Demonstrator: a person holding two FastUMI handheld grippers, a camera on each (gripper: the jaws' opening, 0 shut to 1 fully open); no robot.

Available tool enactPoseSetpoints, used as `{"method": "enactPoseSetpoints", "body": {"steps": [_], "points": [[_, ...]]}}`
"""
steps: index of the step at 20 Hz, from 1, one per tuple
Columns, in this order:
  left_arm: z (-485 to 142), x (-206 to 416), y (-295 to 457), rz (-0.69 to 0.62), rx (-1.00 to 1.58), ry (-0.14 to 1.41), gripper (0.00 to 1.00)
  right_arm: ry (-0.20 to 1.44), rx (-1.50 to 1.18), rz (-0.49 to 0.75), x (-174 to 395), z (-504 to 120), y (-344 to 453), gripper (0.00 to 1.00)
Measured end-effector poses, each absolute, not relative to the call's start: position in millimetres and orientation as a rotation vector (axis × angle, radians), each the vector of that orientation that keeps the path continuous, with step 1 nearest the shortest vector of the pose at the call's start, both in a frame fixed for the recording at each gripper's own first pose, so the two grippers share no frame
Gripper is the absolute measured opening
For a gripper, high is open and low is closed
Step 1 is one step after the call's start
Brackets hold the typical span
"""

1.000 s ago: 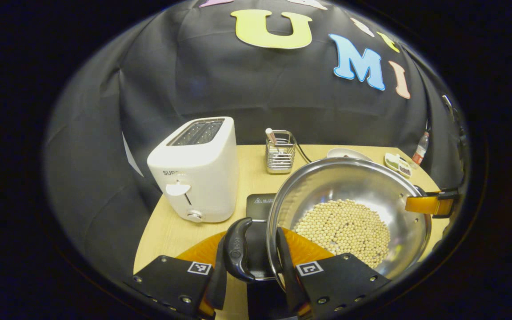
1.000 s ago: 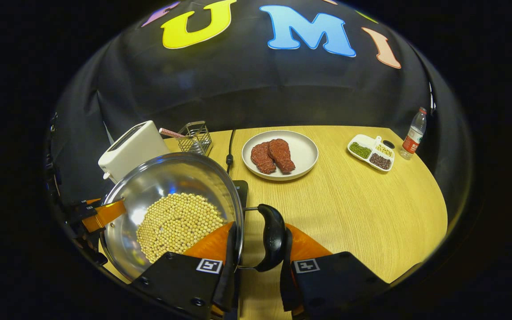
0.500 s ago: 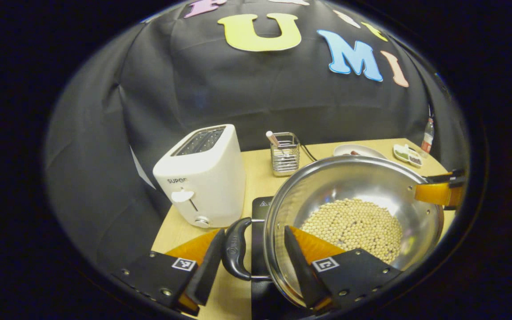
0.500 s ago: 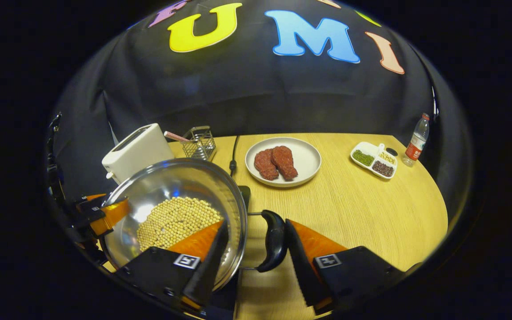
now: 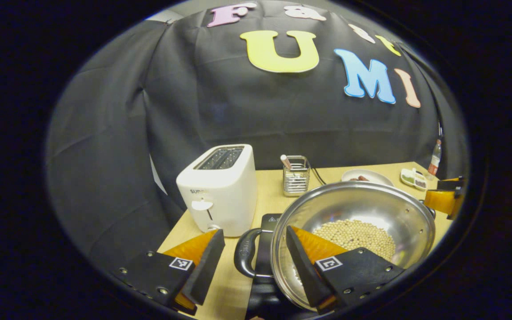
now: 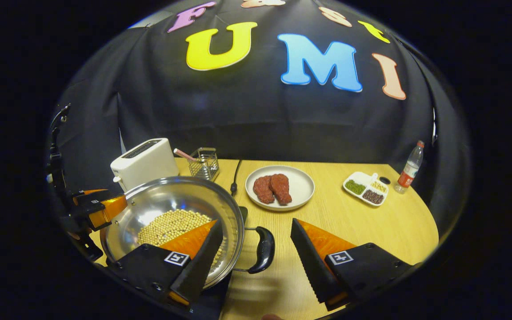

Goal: First push the handle of the pot to place it horizontally, then grasp the pot with both hands and set it on the induction cooktop.

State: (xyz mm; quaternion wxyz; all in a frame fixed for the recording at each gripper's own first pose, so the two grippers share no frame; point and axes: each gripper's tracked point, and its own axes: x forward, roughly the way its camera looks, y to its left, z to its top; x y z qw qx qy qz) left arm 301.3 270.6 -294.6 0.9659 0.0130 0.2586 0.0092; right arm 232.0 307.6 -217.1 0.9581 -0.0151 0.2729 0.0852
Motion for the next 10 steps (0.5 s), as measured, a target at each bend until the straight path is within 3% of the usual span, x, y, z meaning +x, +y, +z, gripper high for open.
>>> {"method": "enactPoseSetpoints", "body": {"steps": [10], "points": [[-152,250,213,0.053,0.028,0.257,0.82,0.31,-0.05,0.147,192,-123,227,0.99]]}}
